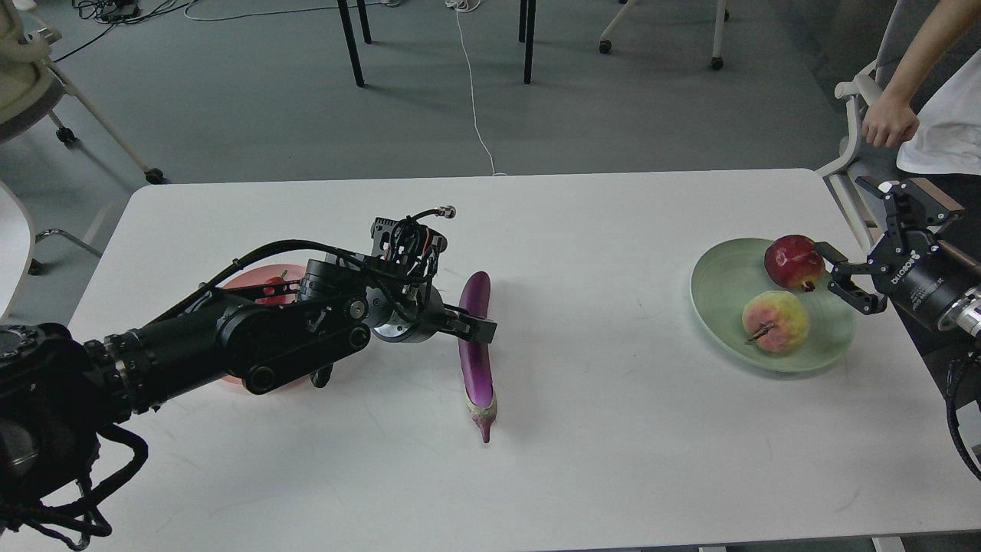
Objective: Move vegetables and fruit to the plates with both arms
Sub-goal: 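Reach the left gripper to the purple eggplant and grasp it, then lift the eggplant and lower it onto the pink plate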
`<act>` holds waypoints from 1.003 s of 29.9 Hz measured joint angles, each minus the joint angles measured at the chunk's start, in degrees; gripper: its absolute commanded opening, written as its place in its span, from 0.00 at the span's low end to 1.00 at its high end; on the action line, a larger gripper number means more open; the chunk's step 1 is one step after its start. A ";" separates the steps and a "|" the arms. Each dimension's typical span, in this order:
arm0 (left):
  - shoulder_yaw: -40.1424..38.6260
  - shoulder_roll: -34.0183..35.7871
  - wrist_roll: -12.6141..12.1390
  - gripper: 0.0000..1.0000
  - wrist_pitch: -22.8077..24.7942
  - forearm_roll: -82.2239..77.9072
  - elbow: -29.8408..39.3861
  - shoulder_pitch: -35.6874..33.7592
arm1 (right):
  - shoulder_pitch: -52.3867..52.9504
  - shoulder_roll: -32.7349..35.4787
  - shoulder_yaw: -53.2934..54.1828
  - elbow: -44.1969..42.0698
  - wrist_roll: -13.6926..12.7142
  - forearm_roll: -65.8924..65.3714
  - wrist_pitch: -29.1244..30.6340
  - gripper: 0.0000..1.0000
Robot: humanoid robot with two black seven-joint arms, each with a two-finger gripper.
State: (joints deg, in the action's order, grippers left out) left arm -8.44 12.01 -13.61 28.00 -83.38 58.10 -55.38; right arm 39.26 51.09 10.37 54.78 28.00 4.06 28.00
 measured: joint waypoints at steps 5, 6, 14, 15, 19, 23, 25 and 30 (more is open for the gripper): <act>-0.30 -0.37 0.00 0.98 0.00 0.22 -0.08 0.00 | -0.40 -0.15 -0.10 -0.03 0.00 -1.58 0.00 0.99; -0.33 -0.39 0.00 0.98 0.00 0.23 -0.08 0.00 | -0.54 -0.18 -0.09 -0.03 0.00 -1.91 0.00 0.99; -0.18 -0.51 0.00 0.98 0.00 0.24 -0.09 -0.07 | -0.76 -0.35 0.16 -0.02 0.00 -2.48 0.00 0.99; -0.16 -0.54 0.00 0.97 0.00 0.24 -0.09 -0.07 | -0.76 -0.36 0.20 -0.02 0.00 -2.48 0.00 0.99; -0.19 -0.62 0.00 0.96 0.00 0.27 -0.09 -0.07 | -0.77 -0.37 0.34 -0.02 0.00 -2.48 0.00 0.99; -0.22 -1.36 -0.05 0.96 0.00 0.30 -0.10 -0.06 | -0.77 -0.37 0.38 -0.02 0.00 -2.48 0.00 0.99; -0.13 -1.92 -0.07 0.96 0.00 0.30 -0.13 -0.06 | -0.77 -0.37 0.44 -0.02 0.00 -2.48 0.00 0.99; -0.01 -2.22 -0.10 0.89 0.00 0.03 -0.25 0.16 | -0.77 -0.30 0.53 -0.01 0.00 -2.48 0.00 0.99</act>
State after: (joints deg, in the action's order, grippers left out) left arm -8.45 9.79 -13.71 28.00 -83.35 57.84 -55.22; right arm 38.49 50.79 10.90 54.78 28.00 1.58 28.00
